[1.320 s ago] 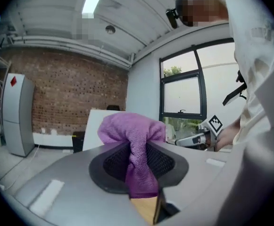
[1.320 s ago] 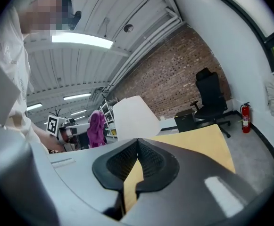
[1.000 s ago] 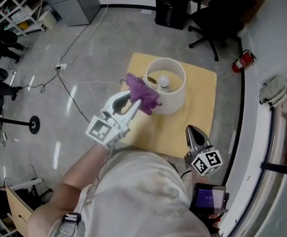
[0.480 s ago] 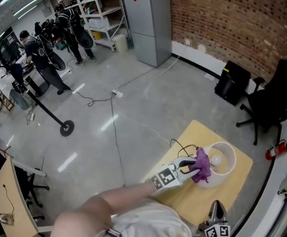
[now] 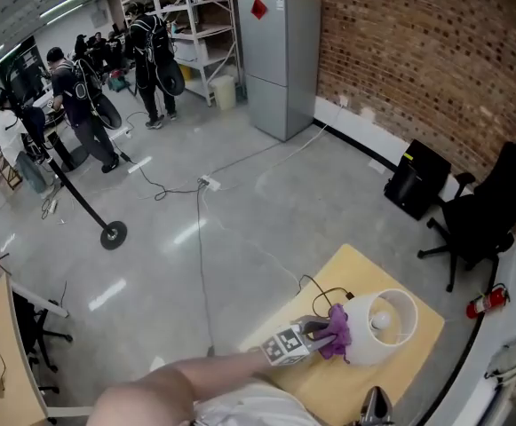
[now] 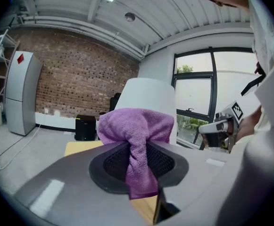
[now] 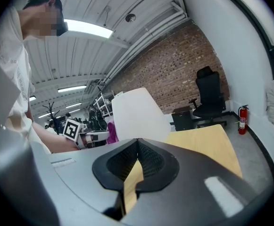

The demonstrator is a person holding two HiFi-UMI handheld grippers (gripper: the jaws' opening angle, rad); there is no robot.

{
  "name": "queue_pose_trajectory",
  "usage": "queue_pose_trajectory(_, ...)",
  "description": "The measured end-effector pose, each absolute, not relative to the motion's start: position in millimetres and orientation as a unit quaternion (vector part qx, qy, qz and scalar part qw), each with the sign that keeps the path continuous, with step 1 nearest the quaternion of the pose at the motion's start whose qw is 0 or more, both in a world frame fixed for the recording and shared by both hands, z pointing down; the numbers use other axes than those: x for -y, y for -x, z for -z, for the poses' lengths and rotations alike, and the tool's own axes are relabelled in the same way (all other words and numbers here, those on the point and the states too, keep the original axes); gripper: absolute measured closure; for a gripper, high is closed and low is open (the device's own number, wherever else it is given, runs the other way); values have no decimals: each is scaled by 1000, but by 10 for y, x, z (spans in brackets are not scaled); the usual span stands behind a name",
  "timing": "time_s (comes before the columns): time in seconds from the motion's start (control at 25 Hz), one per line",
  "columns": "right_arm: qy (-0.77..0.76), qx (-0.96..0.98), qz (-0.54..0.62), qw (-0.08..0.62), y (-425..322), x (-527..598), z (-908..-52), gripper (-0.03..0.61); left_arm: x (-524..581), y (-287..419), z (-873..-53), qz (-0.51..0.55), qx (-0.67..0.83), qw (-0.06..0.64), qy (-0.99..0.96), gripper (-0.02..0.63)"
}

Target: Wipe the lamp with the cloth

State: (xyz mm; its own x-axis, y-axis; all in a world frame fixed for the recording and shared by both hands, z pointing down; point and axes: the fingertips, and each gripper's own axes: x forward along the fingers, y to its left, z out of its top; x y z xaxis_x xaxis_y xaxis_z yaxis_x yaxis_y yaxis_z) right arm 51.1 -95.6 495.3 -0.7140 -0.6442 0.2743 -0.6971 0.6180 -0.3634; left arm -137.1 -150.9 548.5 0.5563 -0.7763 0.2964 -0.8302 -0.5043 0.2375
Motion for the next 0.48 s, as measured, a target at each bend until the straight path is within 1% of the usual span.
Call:
queue_pose_trajectory(0.12, -375, 898, -223, 61, -477, 929, -4952, 565, 1513, 1473, -5582, -87, 473, 188, -856, 517)
queue_pose_trajectory(0.2, -377, 898, -220, 63, -453, 912, -4952, 565, 1534, 1527, -5532, -81, 477, 180, -856, 518)
queue_pose_trajectory(0.48, -380, 898, -211, 69, -386, 859, -4957, 565, 1820, 1677, -4640, 3, 475, 116, -872, 517)
